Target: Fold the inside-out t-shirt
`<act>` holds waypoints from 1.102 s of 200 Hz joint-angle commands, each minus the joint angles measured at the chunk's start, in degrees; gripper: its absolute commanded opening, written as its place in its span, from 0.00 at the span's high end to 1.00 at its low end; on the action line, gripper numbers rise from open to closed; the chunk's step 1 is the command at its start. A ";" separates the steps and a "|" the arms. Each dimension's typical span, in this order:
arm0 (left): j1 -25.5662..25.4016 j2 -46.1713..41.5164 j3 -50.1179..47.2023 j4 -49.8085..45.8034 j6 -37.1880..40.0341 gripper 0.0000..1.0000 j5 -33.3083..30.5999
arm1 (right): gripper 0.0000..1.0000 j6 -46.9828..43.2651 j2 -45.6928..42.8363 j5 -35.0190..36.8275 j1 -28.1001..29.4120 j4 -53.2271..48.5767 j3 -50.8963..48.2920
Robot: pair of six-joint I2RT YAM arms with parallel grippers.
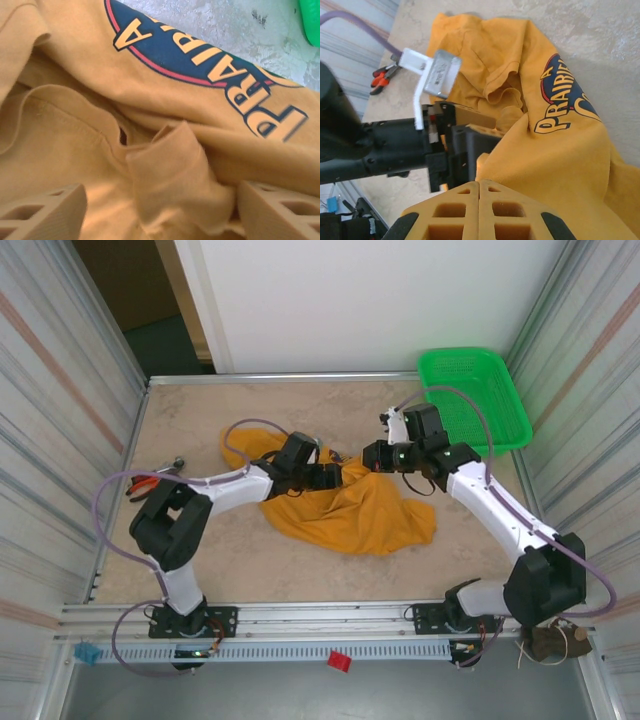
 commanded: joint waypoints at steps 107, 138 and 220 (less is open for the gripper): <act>8.88 -16.20 -2.31 29.60 -8.22 1.00 24.90 | 0.64 -0.62 -8.69 5.72 -6.86 5.49 -13.78; 8.88 -18.03 0.40 27.37 -6.02 1.00 30.40 | 0.36 -4.96 -13.64 6.02 -5.26 2.35 -10.85; 8.44 -21.20 2.11 23.42 -7.40 1.00 29.11 | 0.41 -13.37 -8.08 15.26 7.43 2.37 -3.83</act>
